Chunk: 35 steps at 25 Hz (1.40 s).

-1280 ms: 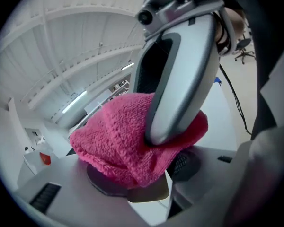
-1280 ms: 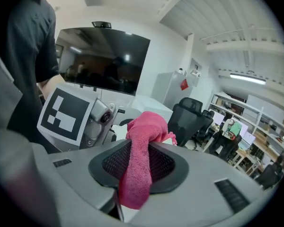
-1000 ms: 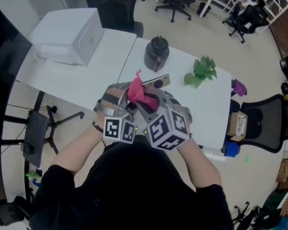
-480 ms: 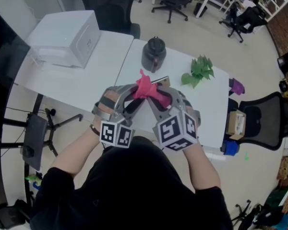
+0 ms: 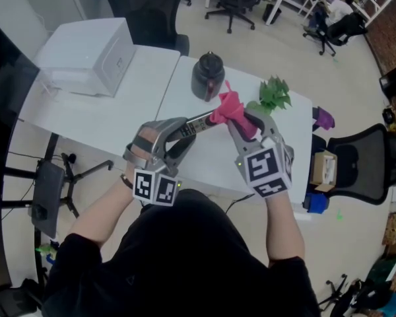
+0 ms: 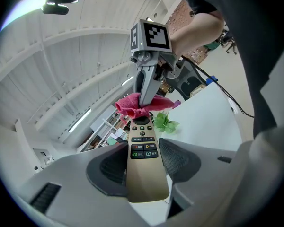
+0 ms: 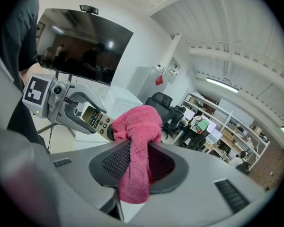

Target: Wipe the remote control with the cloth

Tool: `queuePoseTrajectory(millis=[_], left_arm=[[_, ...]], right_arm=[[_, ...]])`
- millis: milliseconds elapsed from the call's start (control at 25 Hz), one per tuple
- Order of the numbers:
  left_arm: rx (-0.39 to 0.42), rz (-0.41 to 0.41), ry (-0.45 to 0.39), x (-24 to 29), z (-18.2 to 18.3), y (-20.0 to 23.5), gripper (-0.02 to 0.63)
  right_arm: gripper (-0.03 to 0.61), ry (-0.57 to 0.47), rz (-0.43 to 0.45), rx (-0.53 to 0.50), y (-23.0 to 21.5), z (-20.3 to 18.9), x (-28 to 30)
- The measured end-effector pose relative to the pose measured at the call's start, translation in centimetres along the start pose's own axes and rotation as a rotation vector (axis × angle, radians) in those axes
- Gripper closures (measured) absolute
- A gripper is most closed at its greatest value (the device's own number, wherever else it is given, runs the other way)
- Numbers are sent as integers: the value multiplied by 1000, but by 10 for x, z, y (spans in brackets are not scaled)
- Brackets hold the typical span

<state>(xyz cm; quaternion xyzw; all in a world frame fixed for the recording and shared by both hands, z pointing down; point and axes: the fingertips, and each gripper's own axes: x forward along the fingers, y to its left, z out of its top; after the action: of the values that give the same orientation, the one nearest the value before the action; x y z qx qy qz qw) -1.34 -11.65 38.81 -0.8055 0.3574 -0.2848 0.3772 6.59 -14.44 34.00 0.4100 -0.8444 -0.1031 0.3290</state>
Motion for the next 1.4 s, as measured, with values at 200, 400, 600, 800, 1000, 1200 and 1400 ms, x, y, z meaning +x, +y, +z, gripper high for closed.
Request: queuePoseTrajectory(millis=[200, 400, 600, 800, 1000, 1200, 1400], left_arm=[[-172, -19, -23, 1, -4, 7, 403], [-970, -189, -253, 4, -1, 39, 403], [-1659, -336, -594, -2, -3, 70, 403], [-1989, -432, -808, -7, -5, 85, 403], [-2034, -561, -823, -10, 1, 72, 403], [-1998, -681, -768, -14, 12, 53, 403], [-1925, -801, -720, -21, 22, 36, 403]], right_arm=[[477, -149, 6, 88, -10, 17, -13], [476, -576, 112, 509, -30, 34, -46], [476, -689, 256, 757, -12, 20, -38], [476, -665, 544, 896, 42, 19, -12], [476, -583, 729, 896, 83, 25, 2], [476, -581, 780, 931, 84, 27, 5], [476, -620, 741, 951, 63, 27, 2]])
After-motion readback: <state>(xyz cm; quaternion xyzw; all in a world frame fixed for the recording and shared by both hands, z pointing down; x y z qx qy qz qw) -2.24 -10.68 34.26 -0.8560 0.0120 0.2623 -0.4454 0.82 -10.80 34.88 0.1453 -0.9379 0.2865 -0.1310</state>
